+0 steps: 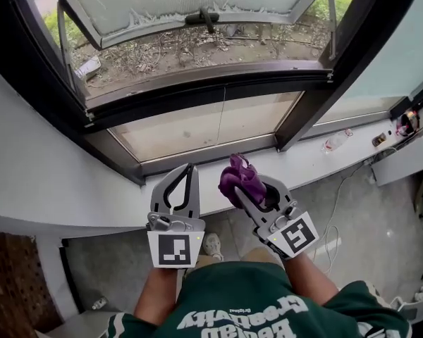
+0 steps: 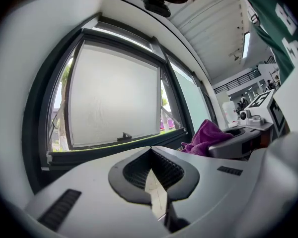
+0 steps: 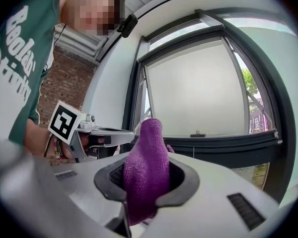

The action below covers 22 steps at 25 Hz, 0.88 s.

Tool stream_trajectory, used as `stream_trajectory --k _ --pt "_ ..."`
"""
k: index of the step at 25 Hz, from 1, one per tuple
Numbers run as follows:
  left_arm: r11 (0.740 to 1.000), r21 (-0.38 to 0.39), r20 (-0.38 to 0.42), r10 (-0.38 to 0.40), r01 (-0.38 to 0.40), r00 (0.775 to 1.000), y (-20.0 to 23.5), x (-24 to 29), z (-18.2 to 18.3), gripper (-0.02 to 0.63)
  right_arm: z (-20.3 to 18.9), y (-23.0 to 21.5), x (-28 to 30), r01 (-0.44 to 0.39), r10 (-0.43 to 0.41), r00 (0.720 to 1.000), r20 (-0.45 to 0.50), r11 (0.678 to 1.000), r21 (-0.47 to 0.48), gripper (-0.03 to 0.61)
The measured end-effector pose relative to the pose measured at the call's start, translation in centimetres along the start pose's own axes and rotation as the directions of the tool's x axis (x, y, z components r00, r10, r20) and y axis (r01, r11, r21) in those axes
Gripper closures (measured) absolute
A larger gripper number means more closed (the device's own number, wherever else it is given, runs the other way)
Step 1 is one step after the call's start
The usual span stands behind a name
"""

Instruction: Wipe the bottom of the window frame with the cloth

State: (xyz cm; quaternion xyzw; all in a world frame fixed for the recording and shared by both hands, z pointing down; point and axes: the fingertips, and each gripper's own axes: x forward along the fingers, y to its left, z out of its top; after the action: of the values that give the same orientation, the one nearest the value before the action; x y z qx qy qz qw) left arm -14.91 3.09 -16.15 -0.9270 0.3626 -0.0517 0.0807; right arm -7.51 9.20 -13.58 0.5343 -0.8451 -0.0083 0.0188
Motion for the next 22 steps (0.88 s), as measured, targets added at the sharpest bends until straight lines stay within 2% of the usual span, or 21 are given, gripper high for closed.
stream_trajectory --k 7,11,15,22 --pt "0.993 -0.115 -0.021 -0.036 0.034 0.999 -0.8 3.7 -1.7 0.606 -1.4 -2.1 -0.2 0.032 -0.032 0.999 -0.03 0.999 0.029 0.479" --pt "0.995 -0.088 0.014 -0.041 0.042 0.999 -1.6 5.3 -0.9 0.606 -0.9 -3.4 -0.2 0.012 -0.014 1.0 0.024 0.999 0.053 0.479" --pt "0.994 -0.097 0.034 -0.054 0.057 0.998 -3.3 6.6 0.2 0.606 -0.1 -5.4 -0.2 0.01 -0.014 0.998 0.061 0.997 0.071 0.482" --pt "0.996 -0.066 0.027 -0.056 0.058 0.998 -5.5 9.4 1.7 0.606 0.6 -10.3 -1.2 0.03 -0.04 0.993 0.11 0.996 0.088 0.482"
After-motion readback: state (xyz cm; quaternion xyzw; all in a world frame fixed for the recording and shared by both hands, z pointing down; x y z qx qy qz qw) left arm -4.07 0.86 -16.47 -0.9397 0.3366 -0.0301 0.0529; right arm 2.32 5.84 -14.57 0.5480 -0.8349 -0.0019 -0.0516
